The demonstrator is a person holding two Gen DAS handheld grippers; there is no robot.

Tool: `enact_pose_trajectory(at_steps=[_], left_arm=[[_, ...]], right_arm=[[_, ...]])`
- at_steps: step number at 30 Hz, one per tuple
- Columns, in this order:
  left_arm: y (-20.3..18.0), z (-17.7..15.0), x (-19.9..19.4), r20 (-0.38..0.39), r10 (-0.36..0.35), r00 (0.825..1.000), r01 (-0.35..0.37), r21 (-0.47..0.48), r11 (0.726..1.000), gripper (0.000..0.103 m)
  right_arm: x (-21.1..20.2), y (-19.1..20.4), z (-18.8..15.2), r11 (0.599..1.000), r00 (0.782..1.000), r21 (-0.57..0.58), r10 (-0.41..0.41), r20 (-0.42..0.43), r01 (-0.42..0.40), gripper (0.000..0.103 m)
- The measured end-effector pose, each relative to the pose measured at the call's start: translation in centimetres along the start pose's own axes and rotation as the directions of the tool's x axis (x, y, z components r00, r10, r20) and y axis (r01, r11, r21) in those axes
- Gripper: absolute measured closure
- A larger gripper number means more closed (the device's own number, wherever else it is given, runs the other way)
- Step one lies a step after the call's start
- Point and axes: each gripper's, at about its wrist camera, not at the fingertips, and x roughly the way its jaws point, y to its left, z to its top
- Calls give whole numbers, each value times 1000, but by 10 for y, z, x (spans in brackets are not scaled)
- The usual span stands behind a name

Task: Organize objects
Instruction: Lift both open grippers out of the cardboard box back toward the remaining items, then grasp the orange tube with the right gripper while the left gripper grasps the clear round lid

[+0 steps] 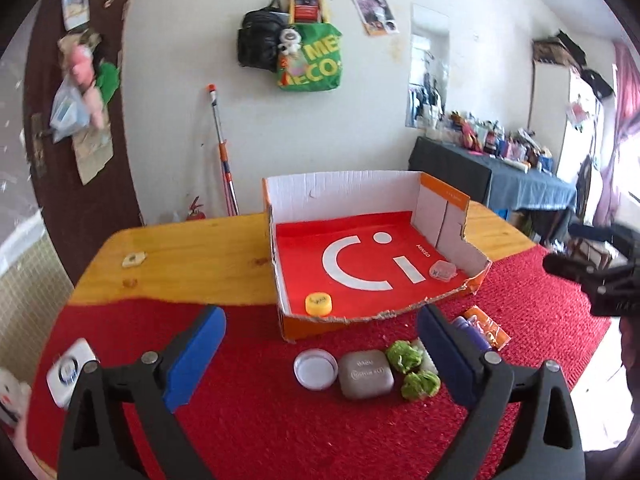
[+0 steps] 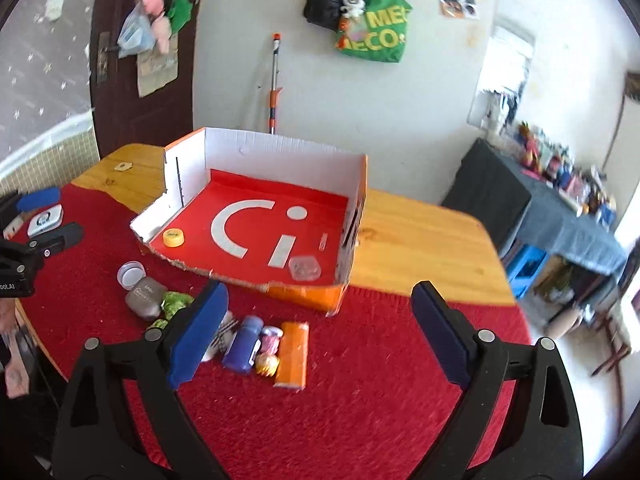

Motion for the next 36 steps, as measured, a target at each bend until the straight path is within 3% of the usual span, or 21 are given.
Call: enact_pose_trajectory(at_steps=[7, 13, 36], left_arm=[[-1, -29, -4, 17, 33, 999, -32, -55, 998, 0], [5, -55, 17, -80, 37, 996, -45, -102, 994, 0], [25, -71, 67, -263, 53, 963, -80, -92, 993, 0]], right_arm=[[12, -1, -38, 992, 999, 122, -35, 24, 32, 9], [43, -8, -65, 976, 998, 214, -16, -60, 28, 9], [91, -25, -89, 954, 967, 254, -99, -235, 159, 9]])
